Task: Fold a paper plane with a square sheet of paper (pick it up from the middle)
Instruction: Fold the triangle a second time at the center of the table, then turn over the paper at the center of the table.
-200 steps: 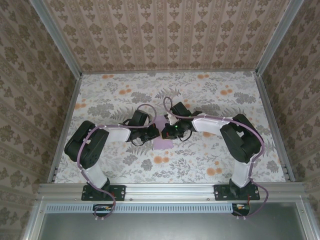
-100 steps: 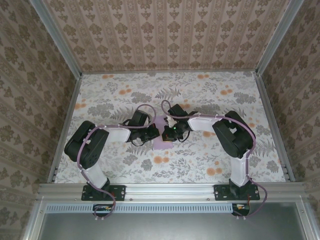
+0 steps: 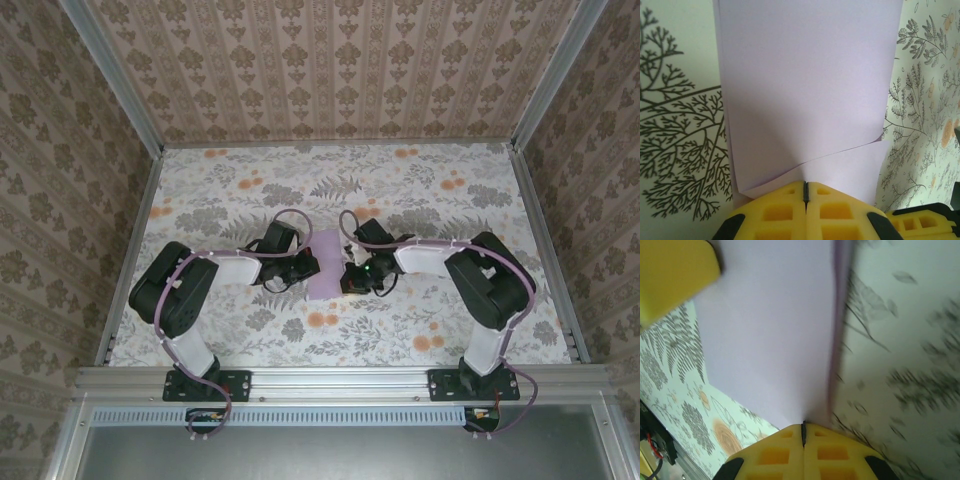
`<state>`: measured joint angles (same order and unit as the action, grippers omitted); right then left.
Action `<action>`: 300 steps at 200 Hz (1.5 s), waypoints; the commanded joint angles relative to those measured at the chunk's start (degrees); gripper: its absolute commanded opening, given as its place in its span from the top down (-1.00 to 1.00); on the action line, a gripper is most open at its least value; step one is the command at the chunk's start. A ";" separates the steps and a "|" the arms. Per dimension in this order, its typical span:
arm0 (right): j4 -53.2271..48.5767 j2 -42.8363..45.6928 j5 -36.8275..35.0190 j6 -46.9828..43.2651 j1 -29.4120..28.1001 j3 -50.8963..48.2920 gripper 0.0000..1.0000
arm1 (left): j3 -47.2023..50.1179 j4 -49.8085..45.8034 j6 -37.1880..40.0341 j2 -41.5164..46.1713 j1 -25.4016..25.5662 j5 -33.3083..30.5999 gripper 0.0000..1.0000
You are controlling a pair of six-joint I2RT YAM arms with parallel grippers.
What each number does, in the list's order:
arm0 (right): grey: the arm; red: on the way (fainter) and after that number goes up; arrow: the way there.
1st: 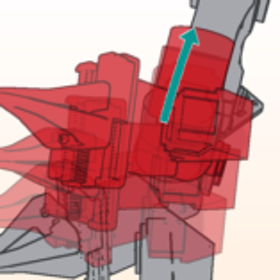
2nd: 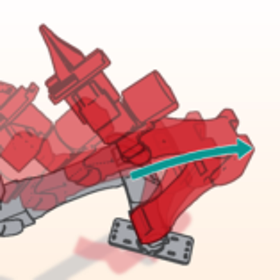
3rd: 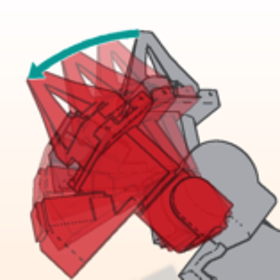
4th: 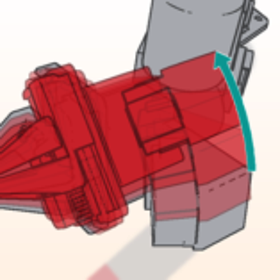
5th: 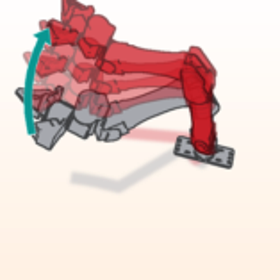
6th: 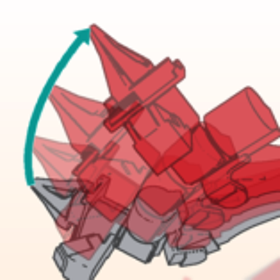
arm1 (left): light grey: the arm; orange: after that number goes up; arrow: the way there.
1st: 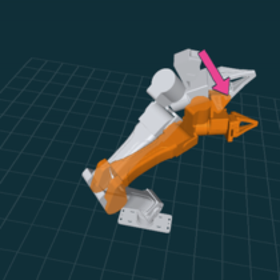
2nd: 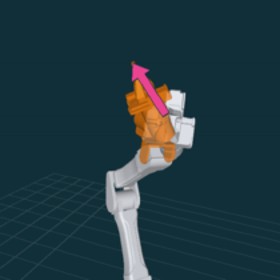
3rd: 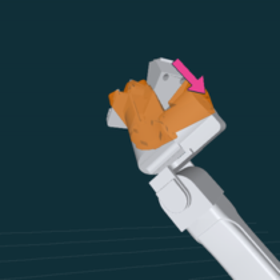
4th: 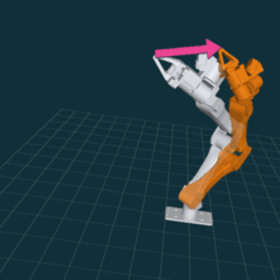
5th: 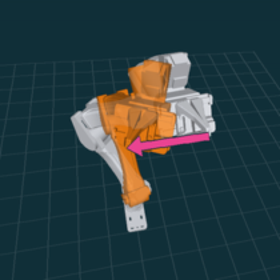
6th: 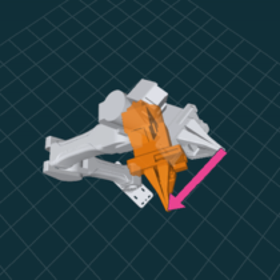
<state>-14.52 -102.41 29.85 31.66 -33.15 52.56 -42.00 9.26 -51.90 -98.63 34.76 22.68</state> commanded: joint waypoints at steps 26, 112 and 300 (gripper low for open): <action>-4.44 7.18 -1.04 -0.51 2.35 -3.66 0.98 | 1.55 -3.63 0.46 -2.07 -0.49 -0.71 1.00; 7.46 1.78 1.49 -0.42 5.51 6.48 0.04 | -1.87 -7.15 1.10 12.81 -2.62 -2.83 0.05; 12.04 -10.27 14.61 -6.46 7.49 10.73 0.29 | 6.58 -3.83 -0.57 19.77 -3.83 -3.59 -1.00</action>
<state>-1.50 -111.61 41.17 27.73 -25.65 61.80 -34.79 3.25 -51.44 -76.82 31.07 16.45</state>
